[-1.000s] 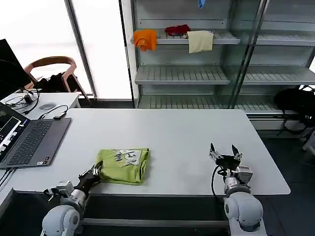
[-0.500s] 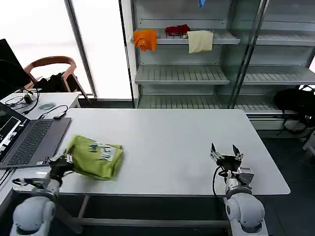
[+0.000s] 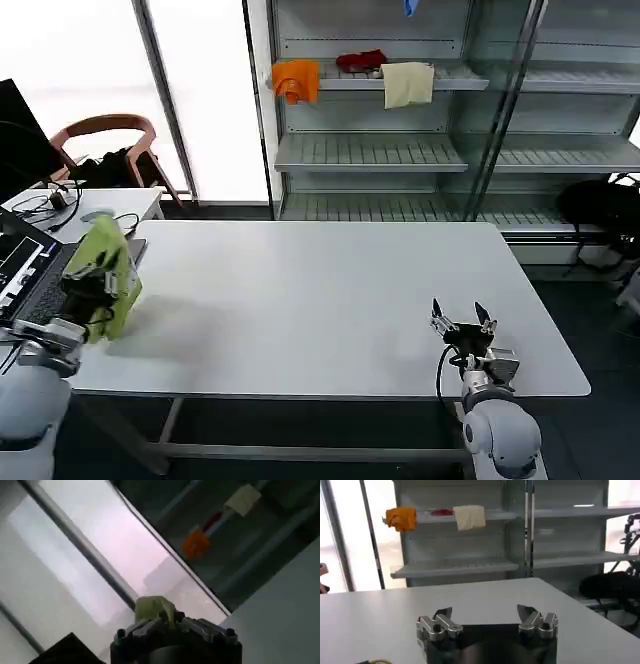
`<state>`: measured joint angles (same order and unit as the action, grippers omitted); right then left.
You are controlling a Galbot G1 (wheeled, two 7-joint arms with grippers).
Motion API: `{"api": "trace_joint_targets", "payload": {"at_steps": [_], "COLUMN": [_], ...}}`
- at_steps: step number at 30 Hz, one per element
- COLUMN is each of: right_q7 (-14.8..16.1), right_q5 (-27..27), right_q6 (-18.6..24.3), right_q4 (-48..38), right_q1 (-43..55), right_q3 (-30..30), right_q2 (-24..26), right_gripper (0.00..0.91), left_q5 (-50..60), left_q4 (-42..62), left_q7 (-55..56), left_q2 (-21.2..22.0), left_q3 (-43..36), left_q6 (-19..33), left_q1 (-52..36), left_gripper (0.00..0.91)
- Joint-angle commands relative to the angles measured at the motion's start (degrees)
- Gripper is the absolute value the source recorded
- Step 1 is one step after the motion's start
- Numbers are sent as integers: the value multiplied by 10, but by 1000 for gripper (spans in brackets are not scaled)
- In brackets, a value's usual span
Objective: Fold and organize the clothes.
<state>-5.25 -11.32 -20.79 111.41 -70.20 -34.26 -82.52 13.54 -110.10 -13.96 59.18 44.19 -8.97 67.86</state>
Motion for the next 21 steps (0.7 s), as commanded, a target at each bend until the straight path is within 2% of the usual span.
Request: {"api": "trace_joint_targets", "payload": {"at_steps": [1,4,9,10,11,14,15,16,21], "right_q7": [-1,-1,1,2,3,12,16,19,43], "right_q5": [-16,-20,-17,-16,-13,3,9,15,35], "right_q6": [15,16,16,16,15,14,13,11,-18], "right_q4": [-9,-6,10,12,18,32,38,42,65], "right_q1": [-15,-20,-25,-25,-26,-27,-27,-28,-20], "right_q3": [-16,-23,-25,-23,-20,-10,-5,1,35], "right_q2": [15,21,20,18,17,12,10,8,-4], "right_gripper": [907,907,907,907,907,907,907,907,907], "left_q5": [231,230,176,160,137,88,79,75,45], "left_q4": [88,90,55,51,47,41,40,38,29], "left_q7": [0,9,10,12,13,19,19,20,30], "left_q2": [116,139,134,131,129,126,127,128,140], "left_q3": [-216,-243,-268,-273,-276,-291,-295,-299,-320], "left_q6": [115,104,56,45,38,14,13,9,4], "left_q1": [4,-6,-29,-32,-33,-33,-30,-28,-16], "left_gripper": [20,20,30,161,181,514,816,907,907]}}
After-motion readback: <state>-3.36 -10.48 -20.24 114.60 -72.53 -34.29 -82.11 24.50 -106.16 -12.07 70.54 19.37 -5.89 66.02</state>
